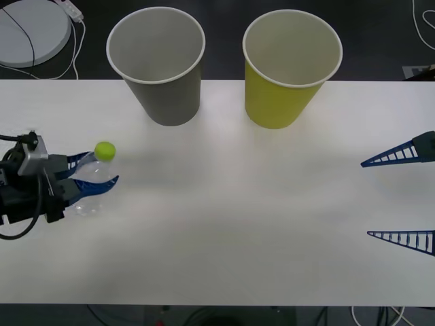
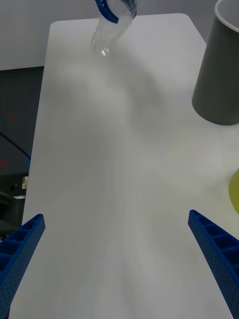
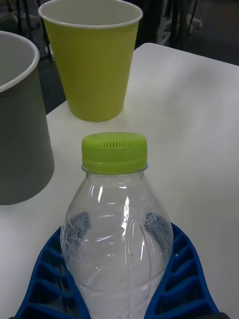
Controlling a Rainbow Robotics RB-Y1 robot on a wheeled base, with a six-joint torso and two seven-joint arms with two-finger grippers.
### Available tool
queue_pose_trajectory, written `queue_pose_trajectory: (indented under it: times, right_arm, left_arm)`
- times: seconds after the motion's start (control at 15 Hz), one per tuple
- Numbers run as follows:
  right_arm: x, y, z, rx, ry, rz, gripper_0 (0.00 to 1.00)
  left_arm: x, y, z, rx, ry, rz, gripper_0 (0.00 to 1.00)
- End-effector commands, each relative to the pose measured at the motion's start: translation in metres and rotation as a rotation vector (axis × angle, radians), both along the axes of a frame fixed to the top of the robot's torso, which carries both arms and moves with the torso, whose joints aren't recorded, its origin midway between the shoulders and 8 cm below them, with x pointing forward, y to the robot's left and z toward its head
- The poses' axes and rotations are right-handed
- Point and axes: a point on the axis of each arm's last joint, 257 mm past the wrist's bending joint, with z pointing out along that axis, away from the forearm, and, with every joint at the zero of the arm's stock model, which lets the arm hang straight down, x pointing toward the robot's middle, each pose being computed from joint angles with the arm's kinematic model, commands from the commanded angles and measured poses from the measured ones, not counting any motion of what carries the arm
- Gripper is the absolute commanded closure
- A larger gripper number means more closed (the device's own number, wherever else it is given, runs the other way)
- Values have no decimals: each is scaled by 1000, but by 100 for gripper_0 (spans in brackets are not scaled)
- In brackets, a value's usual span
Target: Put the can into the green bin and the plastic bottle into the gray bin
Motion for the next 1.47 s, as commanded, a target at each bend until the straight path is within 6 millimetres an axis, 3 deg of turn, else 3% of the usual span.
queue_pose_trajectory:
  times: [0.07, 0.8, 1.47]
  right_arm:
    - [0, 0, 0, 0, 0, 0, 0]
    - [0, 0, 0, 0, 0, 0, 0]
    - [0, 0, 0, 0, 0, 0, 0]
  left_arm:
    - [3, 15, 9, -2, 11, 42, 100]
    - [14, 72, 57, 126, 88, 163, 100]
    - [32, 94, 96, 255, 163, 208, 100]
